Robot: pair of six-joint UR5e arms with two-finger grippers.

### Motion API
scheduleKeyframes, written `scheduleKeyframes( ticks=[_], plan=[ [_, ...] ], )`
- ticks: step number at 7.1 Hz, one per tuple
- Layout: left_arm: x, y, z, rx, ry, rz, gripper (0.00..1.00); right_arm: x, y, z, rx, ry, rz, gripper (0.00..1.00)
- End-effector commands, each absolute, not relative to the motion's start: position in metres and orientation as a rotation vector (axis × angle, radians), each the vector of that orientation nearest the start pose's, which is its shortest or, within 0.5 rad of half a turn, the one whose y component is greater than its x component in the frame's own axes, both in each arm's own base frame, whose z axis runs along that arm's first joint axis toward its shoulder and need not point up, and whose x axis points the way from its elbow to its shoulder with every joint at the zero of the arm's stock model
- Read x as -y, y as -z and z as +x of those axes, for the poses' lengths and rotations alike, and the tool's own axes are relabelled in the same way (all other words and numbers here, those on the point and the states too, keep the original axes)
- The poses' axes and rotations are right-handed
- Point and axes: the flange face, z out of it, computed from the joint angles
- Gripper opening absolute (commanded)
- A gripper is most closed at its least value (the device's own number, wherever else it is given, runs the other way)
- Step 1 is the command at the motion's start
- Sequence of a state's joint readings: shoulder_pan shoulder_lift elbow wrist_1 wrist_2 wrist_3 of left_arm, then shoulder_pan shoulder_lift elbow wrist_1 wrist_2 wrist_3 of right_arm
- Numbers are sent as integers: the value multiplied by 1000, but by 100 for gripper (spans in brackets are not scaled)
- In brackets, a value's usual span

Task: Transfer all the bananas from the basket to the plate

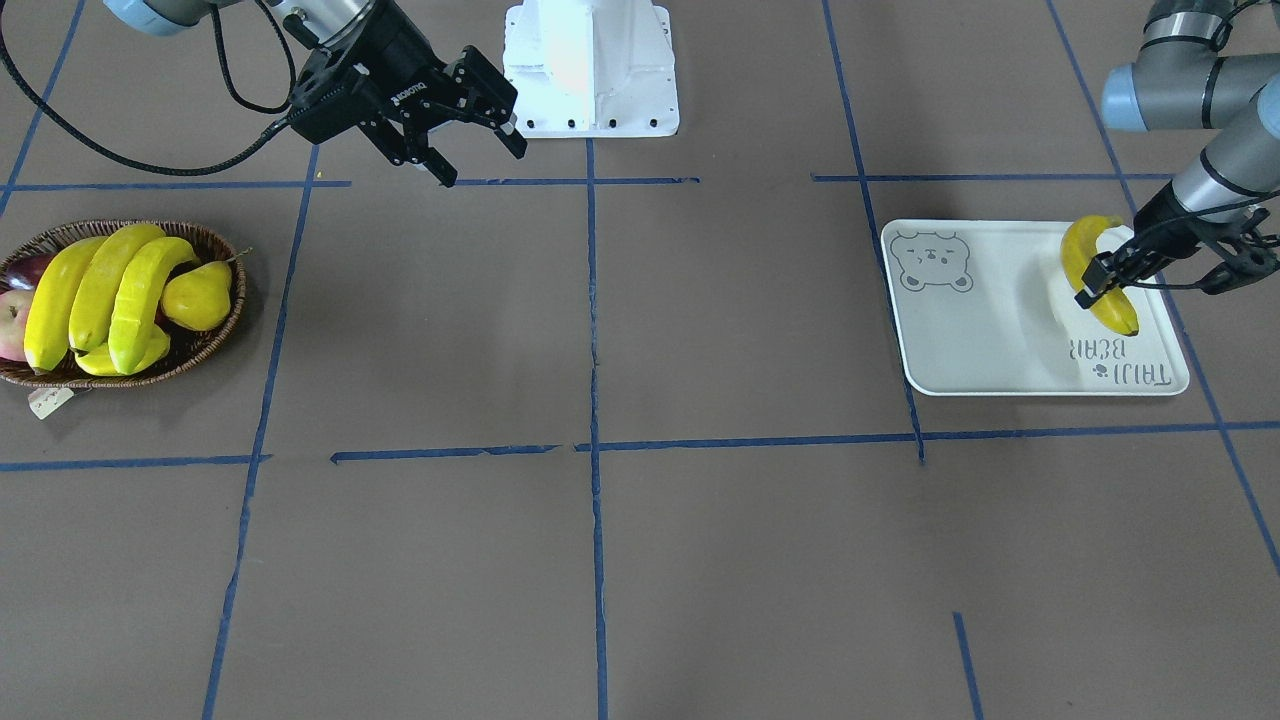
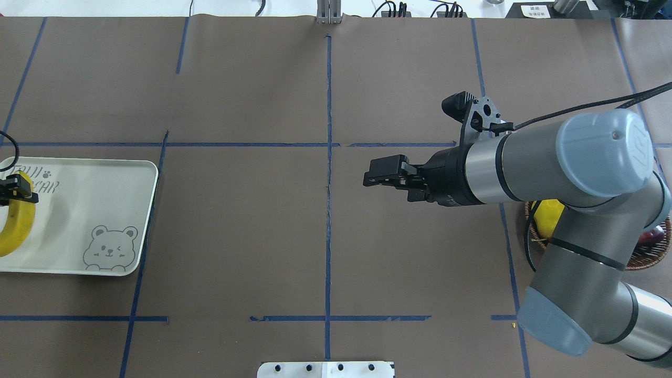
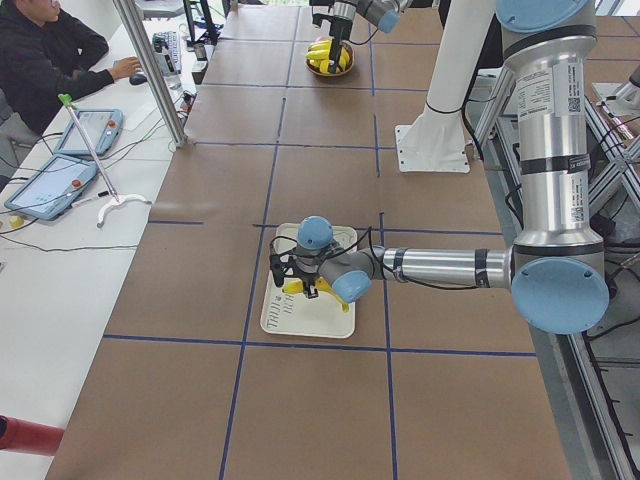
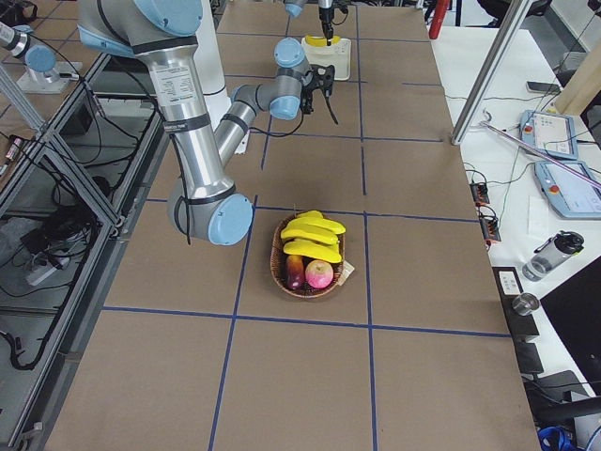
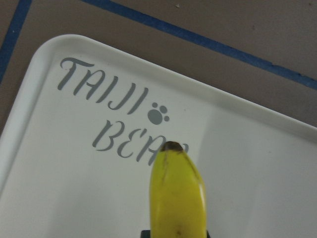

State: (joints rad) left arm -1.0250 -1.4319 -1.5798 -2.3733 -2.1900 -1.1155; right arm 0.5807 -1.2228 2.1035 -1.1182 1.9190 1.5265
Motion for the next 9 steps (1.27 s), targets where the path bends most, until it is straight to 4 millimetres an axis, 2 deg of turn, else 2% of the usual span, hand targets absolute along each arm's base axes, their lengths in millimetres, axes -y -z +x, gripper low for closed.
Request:
scheduleKeyframes(
  ticks=[1, 2, 4, 6, 7, 8, 9],
  plan=[
    [433, -646, 173, -868, 311, 5, 0, 363, -185, -371, 1345, -221, 125, 100],
    [433, -646, 173, -868, 311, 3, 7, 363, -185, -372, 1344, -220, 126, 100],
    [434, -646, 171, -869, 276, 22, 99, 363, -185, -372, 1342, -220, 124, 100],
    [443, -635, 148, -892, 301, 43, 99, 369, -187, -365, 1338, -224, 132, 100],
    [444, -622, 136, -941, 302, 30, 99, 379, -199, -353, 1304, -240, 128, 100],
    [448, -602, 114, -989, 320, 50, 99, 390, -217, -332, 1253, -220, 122, 100],
    [449, -580, 105, -1009, 330, 31, 99, 391, -251, -301, 1202, -203, 120, 100]
  ],
)
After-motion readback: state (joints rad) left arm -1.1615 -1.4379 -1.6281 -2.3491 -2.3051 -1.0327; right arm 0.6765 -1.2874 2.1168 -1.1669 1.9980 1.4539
